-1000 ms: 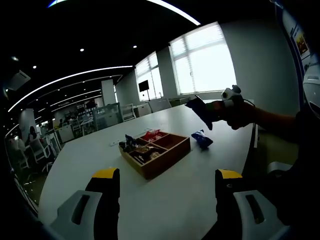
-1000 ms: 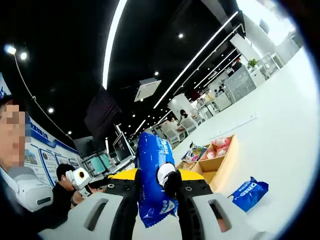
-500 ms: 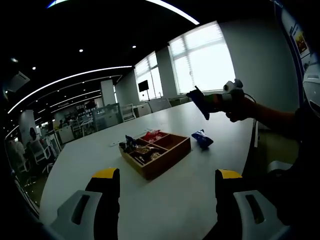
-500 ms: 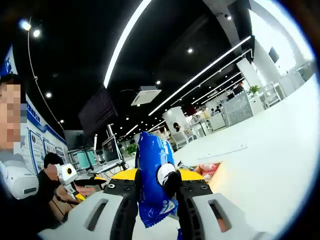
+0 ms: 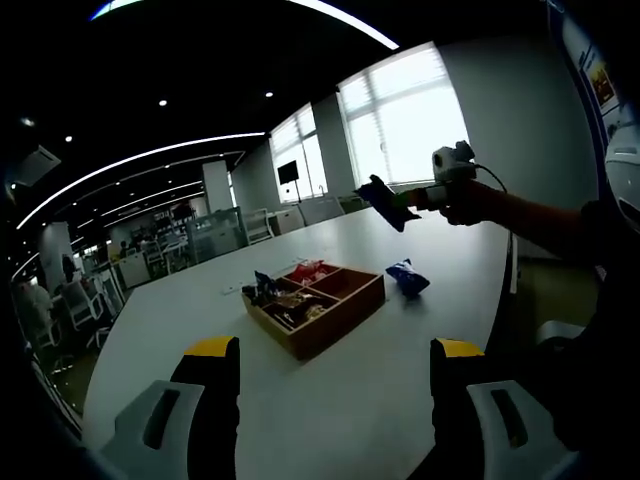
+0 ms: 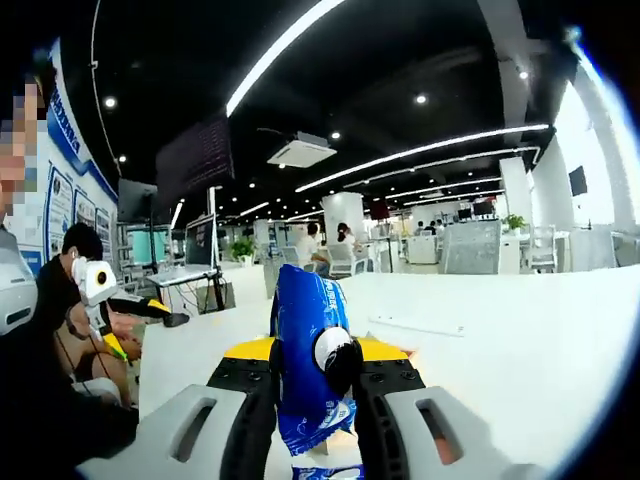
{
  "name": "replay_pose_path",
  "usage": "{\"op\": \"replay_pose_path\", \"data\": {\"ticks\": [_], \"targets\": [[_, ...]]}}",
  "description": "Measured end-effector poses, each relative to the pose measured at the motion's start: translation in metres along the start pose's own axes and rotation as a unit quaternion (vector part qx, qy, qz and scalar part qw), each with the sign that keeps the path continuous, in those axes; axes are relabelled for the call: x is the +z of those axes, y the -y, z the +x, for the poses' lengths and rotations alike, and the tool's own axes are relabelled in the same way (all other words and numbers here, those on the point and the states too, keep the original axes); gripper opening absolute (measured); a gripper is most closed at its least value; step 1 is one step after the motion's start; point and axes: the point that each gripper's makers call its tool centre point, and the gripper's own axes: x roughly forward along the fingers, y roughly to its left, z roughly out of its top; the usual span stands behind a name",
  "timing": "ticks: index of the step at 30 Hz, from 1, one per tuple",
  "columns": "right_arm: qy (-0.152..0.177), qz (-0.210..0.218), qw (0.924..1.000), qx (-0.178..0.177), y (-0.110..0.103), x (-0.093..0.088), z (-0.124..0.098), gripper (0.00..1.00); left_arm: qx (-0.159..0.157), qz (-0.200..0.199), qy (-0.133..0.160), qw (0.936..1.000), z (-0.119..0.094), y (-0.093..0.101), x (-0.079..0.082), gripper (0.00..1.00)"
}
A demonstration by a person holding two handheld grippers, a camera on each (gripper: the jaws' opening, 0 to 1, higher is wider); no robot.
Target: Pick up the scattered marshmallows, QQ candies, Oreo cookies, and mixed nuts on the table and sort them into separate containers
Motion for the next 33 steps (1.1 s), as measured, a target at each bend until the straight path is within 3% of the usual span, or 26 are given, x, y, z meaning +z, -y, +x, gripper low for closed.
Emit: {"op": "replay_pose_path", "data": {"ticks": [3,18,20,25,33], "targets": [[-0.021,-0.039,0.9990,0.004,0.003,0.001,0.008,0.24,-0.001,0.000,-0.001,1.0000,0.000,0.000,-0.001,0.81],[-0.089,-0.130,0.9874,0.017,0.020,0.004,0.044,0.24,0.001,-0.007,-0.003,1.0000,0.001,-0.002,-0.005,0.81],[-0.109,-0.107,0.9879,0.025,0.020,-0.002,0.046,0.24,0.002,-0.007,-0.004,1.0000,0.001,-0.002,-0.006,0.81],[-0.117,-0.114,0.9862,0.026,0.027,-0.003,0.057,0.24,0.000,-0.008,-0.004,1.0000,0.002,-0.002,-0.007,0.81],[-0.151,-0.160,0.9747,0.037,0.022,-0.007,0.069,0.24,0.003,-0.012,-0.005,0.9999,0.002,-0.006,-0.010,0.81]]}}
